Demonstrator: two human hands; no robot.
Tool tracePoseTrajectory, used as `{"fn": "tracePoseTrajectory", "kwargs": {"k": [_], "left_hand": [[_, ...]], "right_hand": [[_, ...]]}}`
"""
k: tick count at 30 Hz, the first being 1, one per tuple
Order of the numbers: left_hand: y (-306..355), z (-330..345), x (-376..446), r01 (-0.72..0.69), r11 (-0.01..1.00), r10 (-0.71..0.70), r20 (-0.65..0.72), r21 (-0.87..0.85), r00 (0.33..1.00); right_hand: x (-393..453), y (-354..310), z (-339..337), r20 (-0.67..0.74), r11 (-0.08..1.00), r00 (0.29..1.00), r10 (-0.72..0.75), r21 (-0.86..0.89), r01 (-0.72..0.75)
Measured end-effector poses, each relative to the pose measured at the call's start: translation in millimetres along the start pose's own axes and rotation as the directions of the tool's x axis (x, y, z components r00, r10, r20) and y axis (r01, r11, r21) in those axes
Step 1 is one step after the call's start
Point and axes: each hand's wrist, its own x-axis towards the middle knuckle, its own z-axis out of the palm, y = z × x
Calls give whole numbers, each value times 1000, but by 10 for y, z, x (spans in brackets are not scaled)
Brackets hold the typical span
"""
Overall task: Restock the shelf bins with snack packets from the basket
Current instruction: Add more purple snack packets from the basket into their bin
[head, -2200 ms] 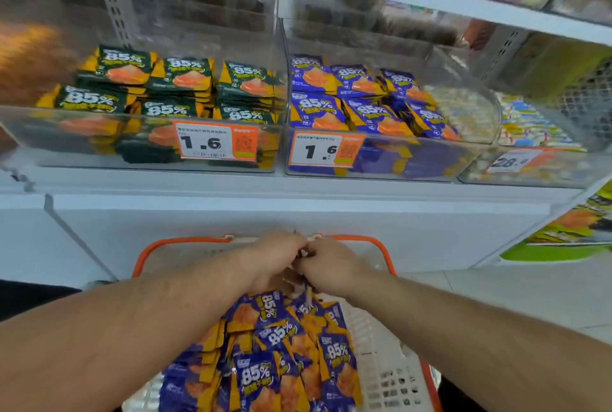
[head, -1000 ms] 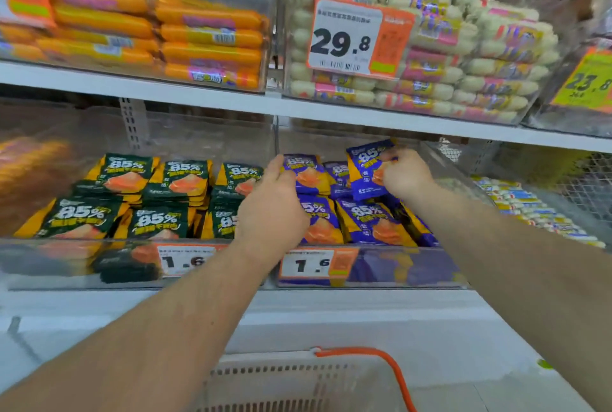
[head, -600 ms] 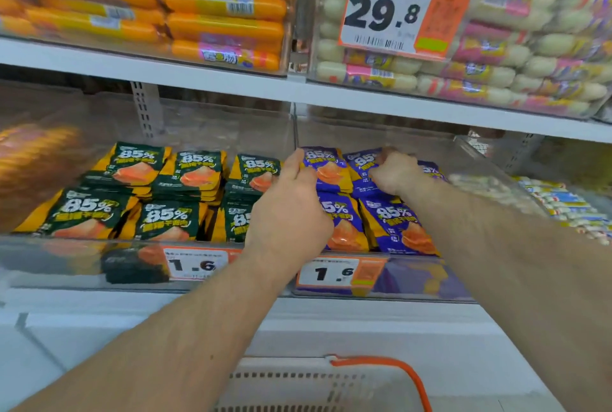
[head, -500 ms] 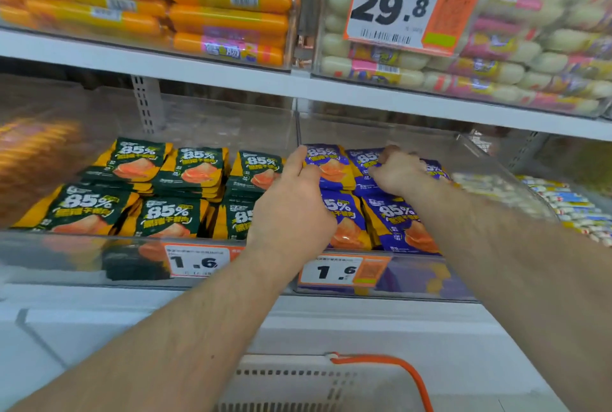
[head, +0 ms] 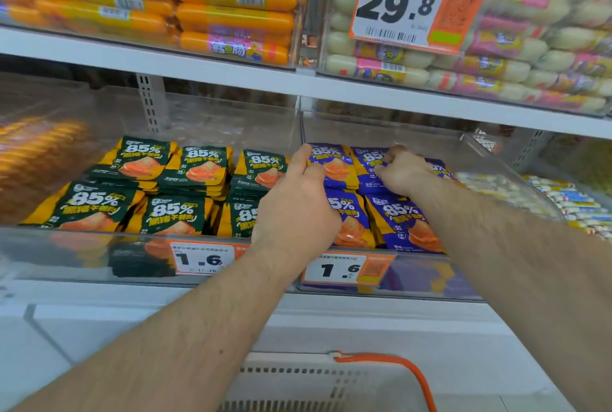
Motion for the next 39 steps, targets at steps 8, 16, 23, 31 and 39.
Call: {"fn": "tracePoseTrajectory", "kwargs": {"k": [8, 16, 23, 31, 39], "left_hand": [[-24, 29, 17, -12, 1000, 12, -3, -29, 1000], [0, -33, -652, -599, 801, 597, -115, 15, 794], [-367, 217, -1388, -331, 943, 320, 404, -43, 857], [-586, 568, -1665, -336, 937, 96, 855, 96, 510], [-772, 889, -1615, -345, 932, 57, 899, 107, 434]], "right_hand": [[-458, -47, -323, -174, 995, 983, 54, 91, -39], [-1785, -196, -177, -776, 745, 558, -293, 181, 643], [-2547, 65, 727, -542, 755, 833, -110, 499, 425], [-3288, 970, 2292, 425, 944, 887, 181, 177, -278], [-3631, 1366, 2944, 718, 951, 629, 298, -169, -258]]}}
